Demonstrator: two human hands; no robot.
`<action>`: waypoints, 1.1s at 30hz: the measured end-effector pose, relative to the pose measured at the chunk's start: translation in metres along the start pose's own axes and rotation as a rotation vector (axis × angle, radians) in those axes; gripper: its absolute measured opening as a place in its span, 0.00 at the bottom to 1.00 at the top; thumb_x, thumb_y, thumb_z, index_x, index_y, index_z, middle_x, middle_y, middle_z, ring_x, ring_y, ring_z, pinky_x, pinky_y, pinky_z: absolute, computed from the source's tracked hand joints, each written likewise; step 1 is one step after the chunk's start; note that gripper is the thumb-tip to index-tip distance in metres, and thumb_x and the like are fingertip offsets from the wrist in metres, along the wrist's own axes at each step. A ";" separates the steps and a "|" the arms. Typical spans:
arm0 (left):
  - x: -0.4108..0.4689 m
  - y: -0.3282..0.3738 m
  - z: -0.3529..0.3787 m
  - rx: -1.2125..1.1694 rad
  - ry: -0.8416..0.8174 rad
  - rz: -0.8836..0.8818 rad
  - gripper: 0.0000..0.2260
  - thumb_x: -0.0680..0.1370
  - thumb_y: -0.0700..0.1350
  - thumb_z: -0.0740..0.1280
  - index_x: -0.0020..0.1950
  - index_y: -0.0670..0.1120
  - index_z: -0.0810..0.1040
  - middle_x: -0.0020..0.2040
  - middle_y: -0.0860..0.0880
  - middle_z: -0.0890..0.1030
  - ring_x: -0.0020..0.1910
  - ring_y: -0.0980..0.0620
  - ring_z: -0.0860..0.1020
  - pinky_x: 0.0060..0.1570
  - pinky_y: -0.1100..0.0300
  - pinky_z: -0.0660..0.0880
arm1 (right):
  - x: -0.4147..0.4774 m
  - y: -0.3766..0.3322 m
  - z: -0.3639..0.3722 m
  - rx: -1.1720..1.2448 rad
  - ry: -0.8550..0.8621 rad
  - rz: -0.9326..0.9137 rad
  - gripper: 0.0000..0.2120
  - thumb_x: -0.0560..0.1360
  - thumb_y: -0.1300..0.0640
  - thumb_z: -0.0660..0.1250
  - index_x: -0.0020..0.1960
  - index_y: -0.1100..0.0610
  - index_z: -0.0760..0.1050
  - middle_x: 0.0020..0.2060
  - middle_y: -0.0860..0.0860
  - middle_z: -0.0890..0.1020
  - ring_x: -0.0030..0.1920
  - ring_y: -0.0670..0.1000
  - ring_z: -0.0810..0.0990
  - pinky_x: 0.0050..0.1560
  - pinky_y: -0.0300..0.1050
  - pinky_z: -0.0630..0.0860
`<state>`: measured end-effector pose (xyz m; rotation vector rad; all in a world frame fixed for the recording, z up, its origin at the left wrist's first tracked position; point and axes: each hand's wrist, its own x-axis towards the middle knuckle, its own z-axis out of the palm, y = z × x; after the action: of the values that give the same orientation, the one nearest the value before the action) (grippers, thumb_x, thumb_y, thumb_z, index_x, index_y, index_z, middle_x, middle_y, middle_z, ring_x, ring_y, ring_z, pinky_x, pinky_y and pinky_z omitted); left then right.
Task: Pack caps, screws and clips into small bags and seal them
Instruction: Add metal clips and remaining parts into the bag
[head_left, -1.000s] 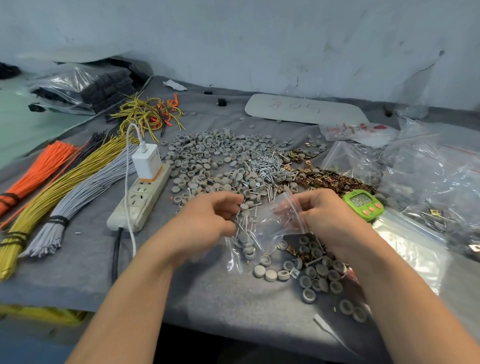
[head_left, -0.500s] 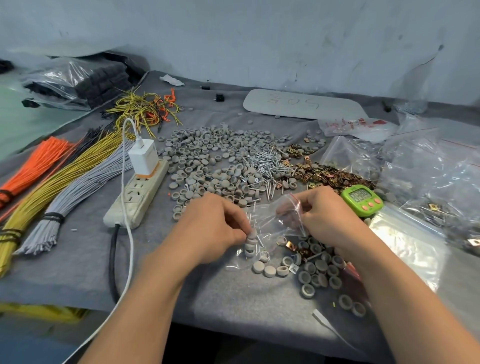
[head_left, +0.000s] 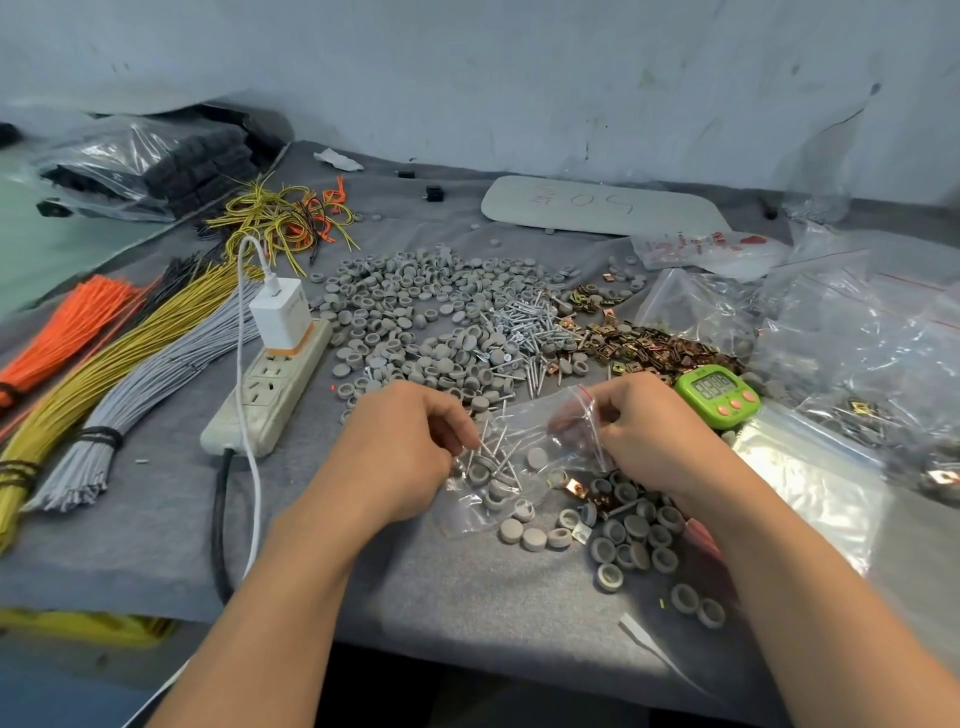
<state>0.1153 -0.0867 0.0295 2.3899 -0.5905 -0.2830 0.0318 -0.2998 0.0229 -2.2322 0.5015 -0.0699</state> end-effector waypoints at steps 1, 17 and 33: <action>-0.001 0.000 0.000 -0.005 -0.008 0.003 0.18 0.72 0.31 0.74 0.36 0.56 0.85 0.35 0.58 0.83 0.35 0.63 0.80 0.31 0.73 0.72 | 0.000 0.000 0.000 0.001 0.002 0.001 0.21 0.78 0.69 0.67 0.42 0.45 0.88 0.43 0.43 0.88 0.44 0.57 0.86 0.48 0.59 0.85; -0.005 0.005 0.001 0.058 0.050 0.010 0.16 0.74 0.36 0.74 0.36 0.58 0.86 0.34 0.58 0.82 0.33 0.59 0.79 0.26 0.72 0.68 | 0.003 0.003 0.000 0.001 -0.013 -0.034 0.21 0.78 0.69 0.68 0.42 0.44 0.88 0.41 0.42 0.88 0.41 0.49 0.87 0.45 0.51 0.86; 0.003 0.018 -0.001 -0.162 0.280 0.005 0.31 0.75 0.26 0.62 0.60 0.62 0.82 0.50 0.66 0.80 0.49 0.71 0.75 0.35 0.74 0.68 | -0.004 0.002 0.001 0.310 -0.043 -0.113 0.19 0.68 0.60 0.82 0.53 0.41 0.87 0.42 0.48 0.89 0.42 0.54 0.87 0.48 0.54 0.86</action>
<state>0.1121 -0.1005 0.0417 2.2192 -0.4259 0.0081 0.0280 -0.2990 0.0212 -1.9522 0.3166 -0.1480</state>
